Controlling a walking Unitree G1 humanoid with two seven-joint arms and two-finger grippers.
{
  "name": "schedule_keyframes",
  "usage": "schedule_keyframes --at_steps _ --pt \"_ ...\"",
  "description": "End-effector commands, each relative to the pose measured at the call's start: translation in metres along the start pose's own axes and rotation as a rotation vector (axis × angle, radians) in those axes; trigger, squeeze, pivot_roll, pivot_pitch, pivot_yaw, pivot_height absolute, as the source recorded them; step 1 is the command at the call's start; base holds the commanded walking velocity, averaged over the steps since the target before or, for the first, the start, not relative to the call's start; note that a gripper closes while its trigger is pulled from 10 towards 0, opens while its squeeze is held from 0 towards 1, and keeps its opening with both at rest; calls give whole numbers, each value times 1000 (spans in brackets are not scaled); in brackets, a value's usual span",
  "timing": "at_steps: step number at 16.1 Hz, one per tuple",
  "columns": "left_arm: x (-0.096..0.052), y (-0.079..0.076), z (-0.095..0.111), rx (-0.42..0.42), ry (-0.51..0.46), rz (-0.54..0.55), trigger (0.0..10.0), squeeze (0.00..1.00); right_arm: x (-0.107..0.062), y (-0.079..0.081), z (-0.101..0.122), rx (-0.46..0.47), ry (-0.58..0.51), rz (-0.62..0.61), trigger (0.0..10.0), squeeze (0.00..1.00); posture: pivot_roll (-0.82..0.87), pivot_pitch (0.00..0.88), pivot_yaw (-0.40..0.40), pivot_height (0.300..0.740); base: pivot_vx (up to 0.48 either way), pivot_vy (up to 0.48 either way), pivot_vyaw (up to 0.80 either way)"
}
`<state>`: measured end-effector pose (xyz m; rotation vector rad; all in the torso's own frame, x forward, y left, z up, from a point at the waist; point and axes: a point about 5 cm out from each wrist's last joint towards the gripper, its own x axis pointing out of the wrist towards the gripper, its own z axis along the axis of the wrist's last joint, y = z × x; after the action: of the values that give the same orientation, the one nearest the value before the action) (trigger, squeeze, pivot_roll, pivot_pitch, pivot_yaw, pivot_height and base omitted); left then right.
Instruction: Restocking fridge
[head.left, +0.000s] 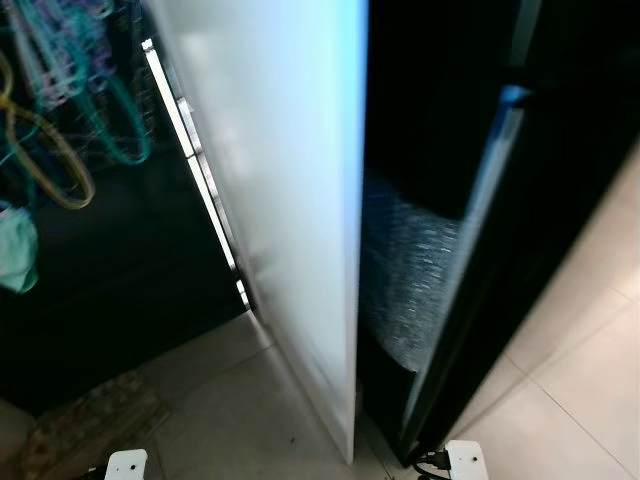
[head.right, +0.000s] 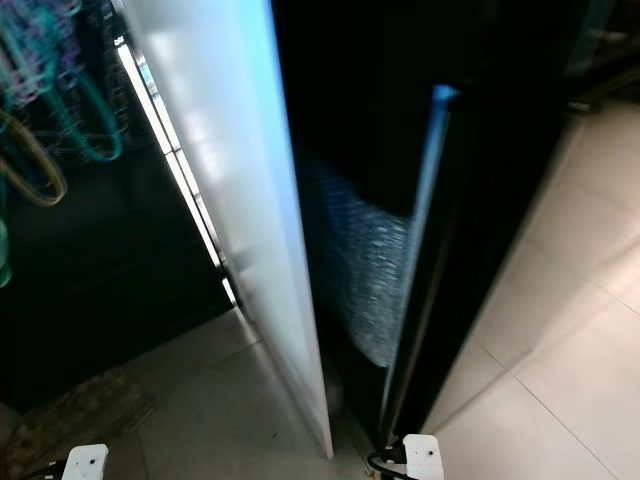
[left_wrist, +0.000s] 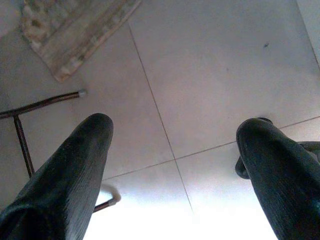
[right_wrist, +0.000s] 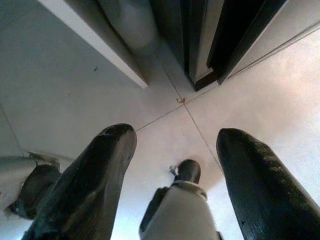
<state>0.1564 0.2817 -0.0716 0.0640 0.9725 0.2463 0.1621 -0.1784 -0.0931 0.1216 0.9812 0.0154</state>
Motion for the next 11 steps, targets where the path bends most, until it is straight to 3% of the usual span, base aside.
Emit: schedule_keyframes --at_steps 1,4,11 --pt "0 5 2 25 8 3 10000 0 -1 -1 -4 0 19 -6 10000 0 -71 0 57 740 0 0 800" --pt "2 -18 -2 22 7 -39 10000 0 -2 -8 -4 -20 24 -19 10000 0 -54 0 55 740 0 0 800" --pt "1 -38 -12 13 26 -68 10000 0 -4 -17 -6 -25 48 -34 10000 0 -57 0 7 740 0 0 800"
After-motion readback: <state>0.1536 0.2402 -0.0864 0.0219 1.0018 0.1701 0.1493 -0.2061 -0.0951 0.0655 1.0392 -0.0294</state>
